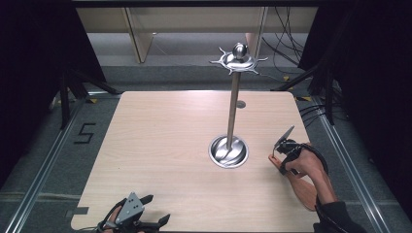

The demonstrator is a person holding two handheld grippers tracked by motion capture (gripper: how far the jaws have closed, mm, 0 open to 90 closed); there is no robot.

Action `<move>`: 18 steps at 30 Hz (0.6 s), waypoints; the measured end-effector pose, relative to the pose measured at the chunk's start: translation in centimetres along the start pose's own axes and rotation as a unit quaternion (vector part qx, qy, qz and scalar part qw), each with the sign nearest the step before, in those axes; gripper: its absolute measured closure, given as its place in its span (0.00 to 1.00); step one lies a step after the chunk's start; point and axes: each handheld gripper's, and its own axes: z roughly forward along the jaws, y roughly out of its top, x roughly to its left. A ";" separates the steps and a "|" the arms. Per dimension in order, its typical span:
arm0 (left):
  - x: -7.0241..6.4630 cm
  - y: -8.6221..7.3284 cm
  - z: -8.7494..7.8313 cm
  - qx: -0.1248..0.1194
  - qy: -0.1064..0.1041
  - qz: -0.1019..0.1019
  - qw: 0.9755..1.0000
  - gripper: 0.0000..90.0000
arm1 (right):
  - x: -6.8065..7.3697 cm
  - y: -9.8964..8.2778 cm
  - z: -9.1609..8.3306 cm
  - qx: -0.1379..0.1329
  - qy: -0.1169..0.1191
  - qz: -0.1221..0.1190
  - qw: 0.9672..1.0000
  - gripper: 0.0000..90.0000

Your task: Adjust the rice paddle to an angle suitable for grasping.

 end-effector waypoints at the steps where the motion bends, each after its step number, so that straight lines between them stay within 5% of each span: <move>1: 0.0 0.0 0.0 0.000 0.000 -0.002 1.000 0.17 | 0.1 0.0 0.0 0.003 -0.001 0.007 1.000 0.73; 11: -0.1 -0.1 0.1 0.002 -0.001 -0.013 1.000 0.17 | 0.3 -0.2 -0.1 -0.003 -0.006 -0.019 1.000 0.74; 12: 0.1 0.0 0.1 0.011 0.001 0.005 1.000 0.17 | 0.5 -0.5 -0.6 -0.030 0.001 -0.031 0.999 0.74; 15: -0.1 -0.1 0.2 0.003 -0.001 -0.012 1.000 0.17 | 0.9 -0.8 -1.6 -0.046 0.012 -0.035 0.998 0.74; 18: -0.1 0.0 0.2 0.001 -0.002 -0.007 1.000 0.17 | 1.1 -1.3 -2.8 -0.076 0.007 -0.045 0.996 0.74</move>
